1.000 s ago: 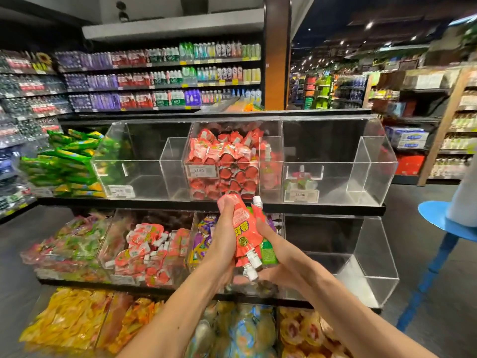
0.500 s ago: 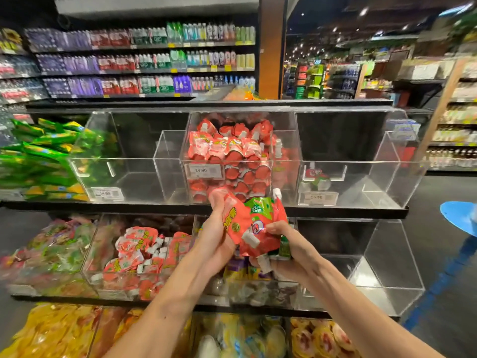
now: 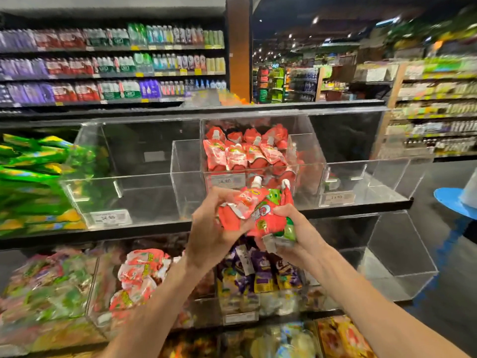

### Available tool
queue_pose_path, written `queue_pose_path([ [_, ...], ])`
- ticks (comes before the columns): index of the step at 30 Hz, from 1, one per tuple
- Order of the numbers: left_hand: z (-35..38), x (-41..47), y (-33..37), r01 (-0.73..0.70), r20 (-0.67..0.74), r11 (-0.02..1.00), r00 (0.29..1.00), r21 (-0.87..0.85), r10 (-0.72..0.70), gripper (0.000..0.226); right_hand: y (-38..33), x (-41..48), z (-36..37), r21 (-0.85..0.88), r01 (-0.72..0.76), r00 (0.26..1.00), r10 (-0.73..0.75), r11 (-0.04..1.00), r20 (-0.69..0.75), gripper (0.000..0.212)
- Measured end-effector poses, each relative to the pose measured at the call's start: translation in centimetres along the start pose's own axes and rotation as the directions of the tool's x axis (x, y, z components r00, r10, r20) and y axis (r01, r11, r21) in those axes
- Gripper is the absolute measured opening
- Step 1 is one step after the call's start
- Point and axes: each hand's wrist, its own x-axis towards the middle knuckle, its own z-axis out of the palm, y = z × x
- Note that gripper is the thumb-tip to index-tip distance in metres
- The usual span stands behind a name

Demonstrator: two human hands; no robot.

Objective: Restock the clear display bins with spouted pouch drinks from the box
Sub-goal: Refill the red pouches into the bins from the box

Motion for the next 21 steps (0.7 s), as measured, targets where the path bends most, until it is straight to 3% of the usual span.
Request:
queue_pose_path([
  [3, -0.6, -0.3, -0.4, -0.034, 0.065, 0.999, 0.997, 0.008, 0.034, 0.059, 0.0, 0.0, 0.6, 0.111, 0.037, 0.998, -0.042, 0.993, 0.037, 0.071],
  [5, -0.8, -0.6, -0.1, -0.051, 0.101, 0.998, 0.993, -0.024, 0.053, 0.068, -0.2, -0.1, 0.6, 0.084, 0.07, 0.996, -0.074, 0.994, 0.052, 0.076],
  [8, -1.2, -0.7, 0.6, -0.102, 0.156, 0.994, 0.982, -0.037, 0.107, 0.063, -0.8, -0.3, 0.9, 0.059, 0.094, 0.99, -0.1, 0.994, 0.1, 0.096],
  [14, -1.2, 1.2, 2.6, -0.164, 0.225, 0.985, 0.963, 0.06, 0.147, 0.055, -3.2, -0.7, 1.4, 0.095, 0.105, 0.982, -0.118, 0.99, 0.147, 0.102],
  [16, -1.1, 2.3, 3.4, -0.142, 0.197, 0.984, 0.973, 0.112, 0.118, 0.052, -4.2, -0.8, 1.9, 0.077, 0.125, 0.98, -0.135, 0.989, 0.148, 0.094],
  [19, -1.0, 4.5, 3.6, -0.12, 0.111, 0.965, 0.989, 0.235, 0.096, 0.05, -5.9, -0.7, 2.2, 0.053, 0.154, 0.983, -0.158, 0.987, 0.097, 0.055],
  [21, -1.0, 6.3, 3.2, -0.121, 0.067, 0.95, 0.992, 0.286, 0.107, 0.051, -6.9, -0.6, 2.1, 0.062, 0.165, 0.983, -0.169, 0.984, 0.076, 0.043],
])
